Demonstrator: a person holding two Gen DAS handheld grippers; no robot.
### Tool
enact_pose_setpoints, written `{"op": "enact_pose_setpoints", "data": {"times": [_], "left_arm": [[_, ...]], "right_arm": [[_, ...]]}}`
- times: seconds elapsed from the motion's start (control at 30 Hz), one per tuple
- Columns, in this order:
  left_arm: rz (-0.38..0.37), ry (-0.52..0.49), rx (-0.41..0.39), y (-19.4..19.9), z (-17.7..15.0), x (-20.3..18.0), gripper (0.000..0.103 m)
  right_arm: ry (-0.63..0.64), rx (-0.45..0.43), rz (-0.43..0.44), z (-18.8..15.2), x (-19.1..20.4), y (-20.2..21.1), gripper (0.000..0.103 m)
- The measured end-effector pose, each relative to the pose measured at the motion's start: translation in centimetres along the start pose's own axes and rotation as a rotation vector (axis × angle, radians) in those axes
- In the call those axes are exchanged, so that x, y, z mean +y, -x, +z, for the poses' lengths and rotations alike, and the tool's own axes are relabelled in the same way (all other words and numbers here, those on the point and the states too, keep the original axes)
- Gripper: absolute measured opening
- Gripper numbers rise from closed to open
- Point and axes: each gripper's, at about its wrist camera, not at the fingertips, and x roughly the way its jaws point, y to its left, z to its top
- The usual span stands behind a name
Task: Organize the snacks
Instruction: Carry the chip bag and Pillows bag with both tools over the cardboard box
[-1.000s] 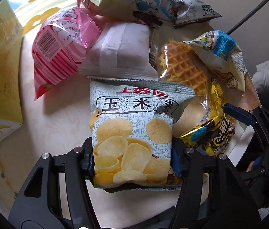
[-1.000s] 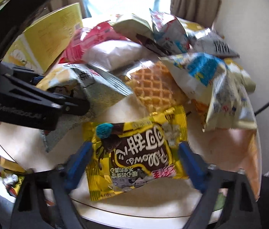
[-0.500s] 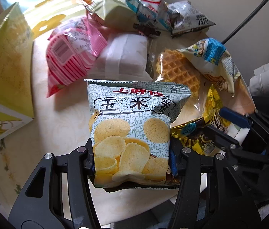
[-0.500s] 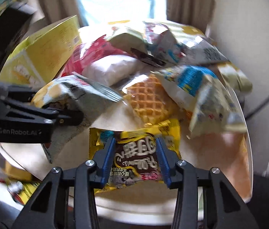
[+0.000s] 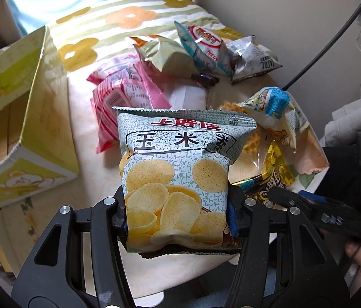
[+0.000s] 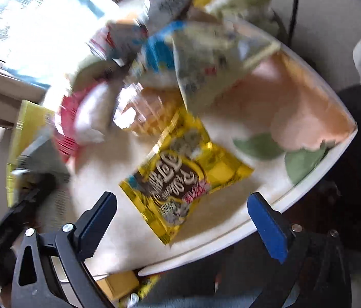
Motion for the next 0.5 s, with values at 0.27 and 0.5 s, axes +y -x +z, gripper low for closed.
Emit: {"op": "enact_pose_setpoints", "data": {"times": [0.27, 0.5], "left_arm": [[-0.072, -0.126, 0.020, -0.3, 2.0, 1.6, 0.050], [-0.130, -0.202, 0.034, -0.8, 2.9, 3.4, 0.050]], "right_arm": [[-0.319, -0.080, -0.013, 0.7, -0.1, -1.6, 0.102], [-0.349, -0.109, -0.148, 1.9, 2.2, -4.0, 0.070]]}}
